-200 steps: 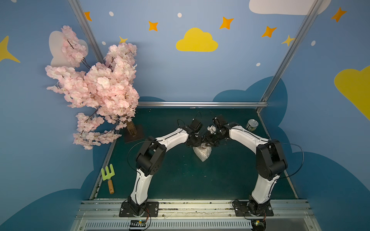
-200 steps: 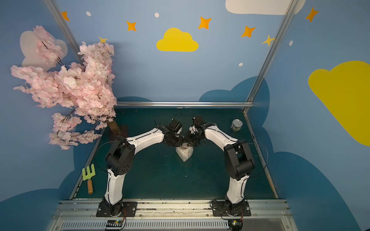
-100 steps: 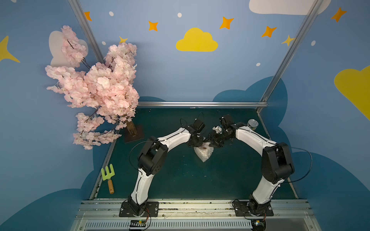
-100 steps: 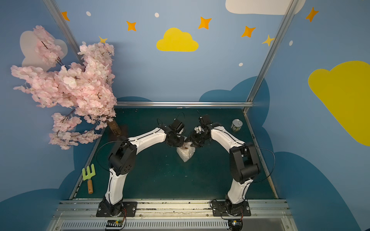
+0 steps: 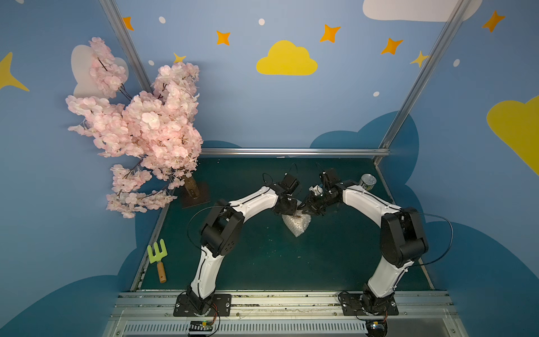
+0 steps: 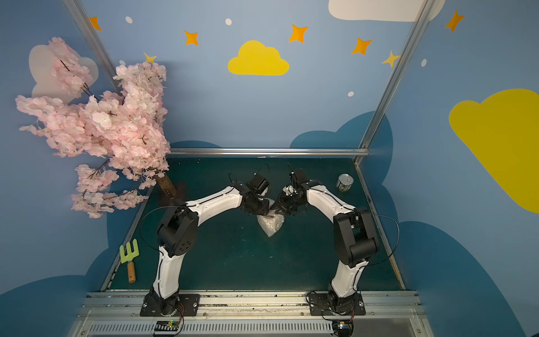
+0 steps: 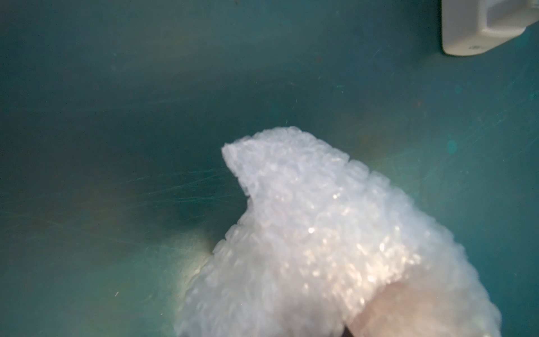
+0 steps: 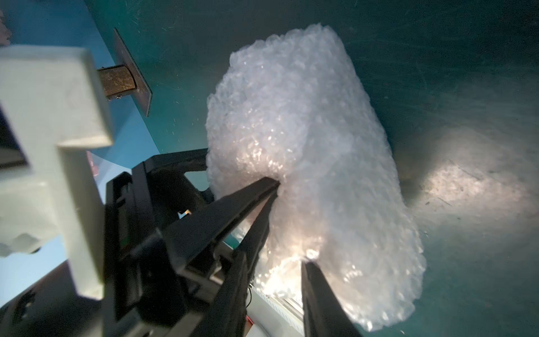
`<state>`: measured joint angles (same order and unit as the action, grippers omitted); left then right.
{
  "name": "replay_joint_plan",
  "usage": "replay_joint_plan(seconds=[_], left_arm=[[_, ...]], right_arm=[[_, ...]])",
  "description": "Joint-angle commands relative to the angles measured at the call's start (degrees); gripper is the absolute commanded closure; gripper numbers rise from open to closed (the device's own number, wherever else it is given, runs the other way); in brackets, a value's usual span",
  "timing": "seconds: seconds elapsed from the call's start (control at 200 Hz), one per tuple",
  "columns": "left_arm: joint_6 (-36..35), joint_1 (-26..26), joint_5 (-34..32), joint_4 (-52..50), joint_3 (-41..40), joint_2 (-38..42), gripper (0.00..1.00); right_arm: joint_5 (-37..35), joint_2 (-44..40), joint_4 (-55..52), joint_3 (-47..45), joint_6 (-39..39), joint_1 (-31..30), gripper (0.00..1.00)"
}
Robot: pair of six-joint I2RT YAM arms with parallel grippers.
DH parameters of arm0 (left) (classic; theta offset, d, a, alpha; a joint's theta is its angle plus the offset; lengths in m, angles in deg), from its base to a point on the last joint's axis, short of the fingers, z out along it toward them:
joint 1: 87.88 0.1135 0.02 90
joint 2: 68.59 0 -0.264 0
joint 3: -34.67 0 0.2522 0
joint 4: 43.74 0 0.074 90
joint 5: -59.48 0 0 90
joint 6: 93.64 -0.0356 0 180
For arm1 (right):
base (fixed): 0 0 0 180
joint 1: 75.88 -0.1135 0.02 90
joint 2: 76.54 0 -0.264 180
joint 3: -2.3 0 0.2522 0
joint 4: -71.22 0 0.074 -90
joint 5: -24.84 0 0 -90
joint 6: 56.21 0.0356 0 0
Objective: Wrap mugs in bubble wrap
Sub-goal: Wrap the mug in bubble wrap.
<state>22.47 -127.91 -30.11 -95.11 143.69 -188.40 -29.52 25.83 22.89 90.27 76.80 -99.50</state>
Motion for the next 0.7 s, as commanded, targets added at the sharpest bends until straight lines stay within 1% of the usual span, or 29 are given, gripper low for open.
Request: replay_joint_plan(seconds=[0.0, 0.1, 0.155, 0.24, 0.33, 0.46, 0.571, 0.691], left_arm=[[0.3, -0.1, -0.6, -1.9, -0.2, 3.6, 0.48], [0.7, 0.1, -2.1, -1.5, -0.9, 6.1, 0.44], [0.9, 0.2, -2.9, -1.1, -1.5, 7.5, 0.43], [0.8, 0.5, -3.6, -0.7, -2.1, 9.6, 0.41], [0.9, 0.7, -4.6, -0.6, -2.6, 11.5, 0.40], [1.1, 1.0, -5.0, -0.1, -4.4, 13.5, 0.40], [1.6, 1.1, -4.8, 0.7, -6.5, 14.1, 0.39], [2.2, 1.2, -4.5, 1.1, -8.7, 14.3, 0.39]], right_arm=[[-0.5, 1.0, 0.7, -1.2, -0.2, -0.1, 0.71], [-0.8, 1.1, 1.0, -1.5, -0.2, -0.2, 0.77], [-0.7, 1.3, 1.2, -1.7, -0.3, -0.2, 0.82], [-0.9, 1.6, 1.3, -1.7, -0.3, -0.3, 0.85], [-1.1, 1.9, 1.3, -1.1, -0.4, -0.7, 0.89], [-2.5, 3.5, -0.3, 1.4, -1.7, -2.2, 0.99], [-4.9, 5.5, -2.4, 3.5, -3.4, -3.7, 1.00], [-10.1, 7.4, -6.0, 5.4, -5.8, -5.8, 1.00]])
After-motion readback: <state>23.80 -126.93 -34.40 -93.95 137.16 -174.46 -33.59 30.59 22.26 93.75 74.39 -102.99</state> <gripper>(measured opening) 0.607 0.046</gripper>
